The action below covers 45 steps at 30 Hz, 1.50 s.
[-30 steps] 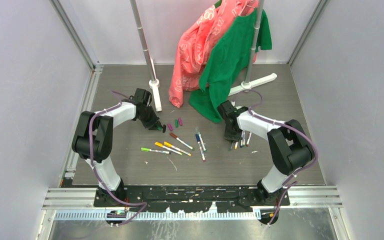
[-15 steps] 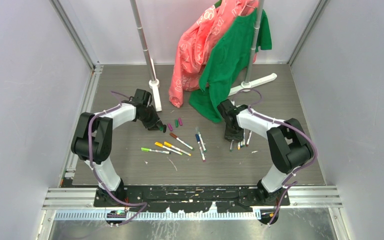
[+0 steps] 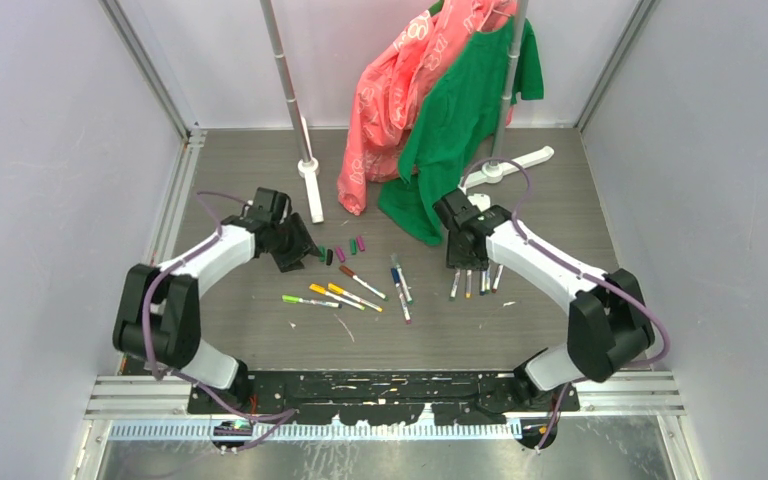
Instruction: Open the pen caps
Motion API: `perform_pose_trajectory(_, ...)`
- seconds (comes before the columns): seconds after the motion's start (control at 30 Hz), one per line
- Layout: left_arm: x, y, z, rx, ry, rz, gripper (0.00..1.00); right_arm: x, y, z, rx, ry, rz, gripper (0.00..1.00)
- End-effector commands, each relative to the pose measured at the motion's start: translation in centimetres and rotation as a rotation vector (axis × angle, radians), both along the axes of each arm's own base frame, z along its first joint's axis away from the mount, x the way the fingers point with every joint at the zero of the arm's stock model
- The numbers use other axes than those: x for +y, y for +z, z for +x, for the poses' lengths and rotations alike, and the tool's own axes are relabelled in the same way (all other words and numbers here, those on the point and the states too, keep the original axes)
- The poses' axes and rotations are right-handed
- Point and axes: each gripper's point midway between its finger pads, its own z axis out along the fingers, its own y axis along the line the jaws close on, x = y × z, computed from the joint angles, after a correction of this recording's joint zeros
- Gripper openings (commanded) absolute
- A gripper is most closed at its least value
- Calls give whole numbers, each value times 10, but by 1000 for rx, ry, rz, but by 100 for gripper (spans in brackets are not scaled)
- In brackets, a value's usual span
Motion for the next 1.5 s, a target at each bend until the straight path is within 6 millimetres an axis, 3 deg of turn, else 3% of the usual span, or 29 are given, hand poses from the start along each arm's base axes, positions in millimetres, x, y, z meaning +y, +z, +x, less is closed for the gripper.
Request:
perform_pose_trajectory(0.0,1,28,-10,-95,9,-32,56,25,27,2,-128,71,75,45)
perform_pose_trajectory(0.13,3,52,-22,-203,-16,-63,61,52,31,3,-177,130,141,48)
perform_pose_trajectory(0.47,7,95,-41,-454,-119,-71,63,118,3,-1,-115,346,122,49)
perform_pose_trajectory(0.7,-3,99,-46,-470,-168,-124,67,131,-21,-2,-46,411,108,49)
perform_pose_trajectory(1.47,6,89,-41,-431,-96,-86,66,142,-62,-5,66,495,92,46)
